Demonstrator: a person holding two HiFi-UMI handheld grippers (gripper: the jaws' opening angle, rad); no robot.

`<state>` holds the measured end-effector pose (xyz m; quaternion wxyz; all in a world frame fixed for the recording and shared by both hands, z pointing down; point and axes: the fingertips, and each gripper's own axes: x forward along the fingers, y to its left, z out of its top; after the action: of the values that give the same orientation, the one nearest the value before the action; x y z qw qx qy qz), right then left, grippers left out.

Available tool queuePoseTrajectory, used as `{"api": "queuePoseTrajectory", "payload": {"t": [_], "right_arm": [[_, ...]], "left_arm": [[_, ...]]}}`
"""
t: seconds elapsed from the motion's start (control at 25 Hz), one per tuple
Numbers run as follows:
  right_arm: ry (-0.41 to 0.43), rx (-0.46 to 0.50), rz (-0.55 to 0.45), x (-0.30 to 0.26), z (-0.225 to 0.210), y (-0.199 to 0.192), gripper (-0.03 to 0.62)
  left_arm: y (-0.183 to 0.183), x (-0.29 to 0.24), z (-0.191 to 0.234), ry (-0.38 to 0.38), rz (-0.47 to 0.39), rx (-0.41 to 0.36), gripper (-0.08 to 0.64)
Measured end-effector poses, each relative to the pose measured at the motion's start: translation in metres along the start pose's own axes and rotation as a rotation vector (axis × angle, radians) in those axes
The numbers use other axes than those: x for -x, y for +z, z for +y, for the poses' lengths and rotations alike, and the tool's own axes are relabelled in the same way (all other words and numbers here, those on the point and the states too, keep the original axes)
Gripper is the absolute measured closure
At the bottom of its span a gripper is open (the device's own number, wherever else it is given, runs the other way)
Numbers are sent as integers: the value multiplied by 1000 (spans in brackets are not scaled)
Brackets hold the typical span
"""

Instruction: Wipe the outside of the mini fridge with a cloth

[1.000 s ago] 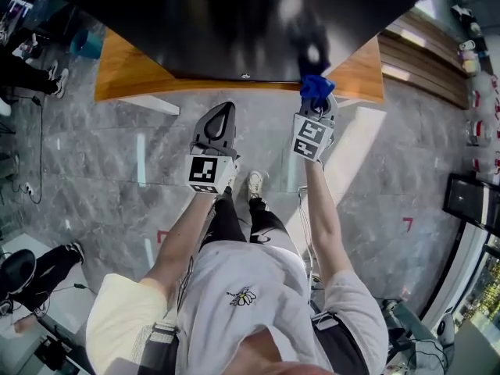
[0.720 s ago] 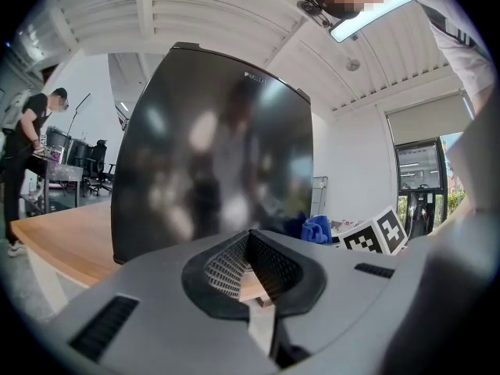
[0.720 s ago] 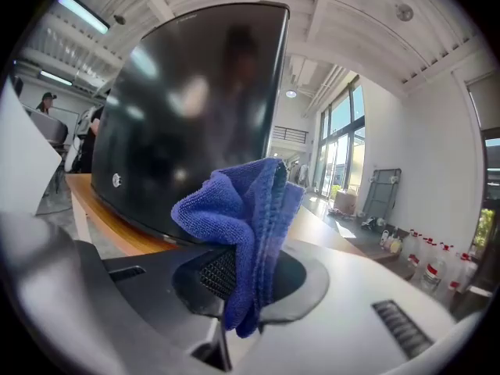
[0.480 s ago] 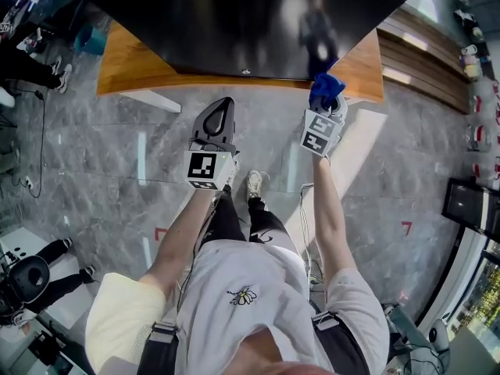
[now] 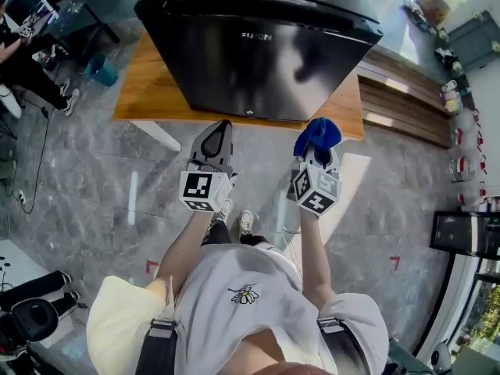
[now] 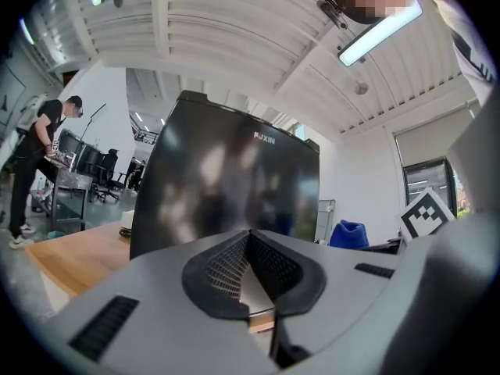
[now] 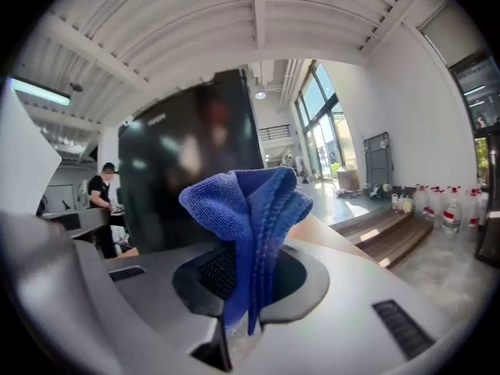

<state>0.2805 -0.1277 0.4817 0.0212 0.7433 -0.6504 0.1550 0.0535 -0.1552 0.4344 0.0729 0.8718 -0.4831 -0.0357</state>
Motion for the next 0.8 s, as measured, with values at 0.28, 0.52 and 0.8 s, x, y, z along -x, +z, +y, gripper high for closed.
{"api": "queuePoseTrajectory", "payload": {"t": [0.28,0.52,0.8], "right_arm": [[167,76,-129,43,83,62,522],[242,87,-188,53,117,83,522],[296,96,-194,48,152,85,522]], "left_arm": [[37,25,-6,-61,-26,-13,555],[54,36,12,-45,-55,-22,555],[70,43,41,-16,-85,-41,555]]}}
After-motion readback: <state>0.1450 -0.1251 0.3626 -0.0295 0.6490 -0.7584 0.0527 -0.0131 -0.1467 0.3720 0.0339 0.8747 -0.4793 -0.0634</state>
